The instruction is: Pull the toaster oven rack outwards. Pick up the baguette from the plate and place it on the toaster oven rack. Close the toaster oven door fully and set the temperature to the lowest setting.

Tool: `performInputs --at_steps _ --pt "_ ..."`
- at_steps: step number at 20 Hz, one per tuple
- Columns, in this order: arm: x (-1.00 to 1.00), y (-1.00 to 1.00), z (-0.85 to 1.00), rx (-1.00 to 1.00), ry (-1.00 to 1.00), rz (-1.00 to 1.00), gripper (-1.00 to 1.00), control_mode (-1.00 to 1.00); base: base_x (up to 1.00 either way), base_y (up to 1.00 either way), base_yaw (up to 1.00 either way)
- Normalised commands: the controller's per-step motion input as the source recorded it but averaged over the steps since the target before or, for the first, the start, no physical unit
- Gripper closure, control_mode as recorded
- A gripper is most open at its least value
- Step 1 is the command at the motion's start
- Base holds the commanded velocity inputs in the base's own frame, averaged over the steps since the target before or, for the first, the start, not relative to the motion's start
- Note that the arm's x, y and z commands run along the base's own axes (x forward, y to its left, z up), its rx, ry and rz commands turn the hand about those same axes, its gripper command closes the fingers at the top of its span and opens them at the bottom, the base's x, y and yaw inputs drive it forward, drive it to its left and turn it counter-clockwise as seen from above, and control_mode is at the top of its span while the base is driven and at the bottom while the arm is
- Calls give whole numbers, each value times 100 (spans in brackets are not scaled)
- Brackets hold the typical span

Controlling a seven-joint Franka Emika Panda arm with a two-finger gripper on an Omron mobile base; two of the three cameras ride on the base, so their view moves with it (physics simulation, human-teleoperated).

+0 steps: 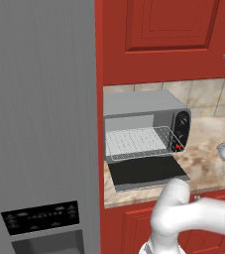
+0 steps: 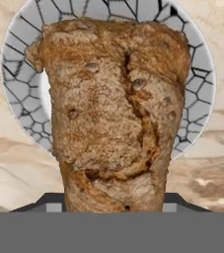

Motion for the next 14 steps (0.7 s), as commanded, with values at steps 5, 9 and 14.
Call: performInputs --at_steps 5,9,14 --pt "-19 22 61 -11 0 4 100 -100 0 0 0" --pt "-32 54 37 -13 -9 11 100 -100 0 0 0" --pt "-31 77 23 -17 -8 20 100 -100 0 0 0"
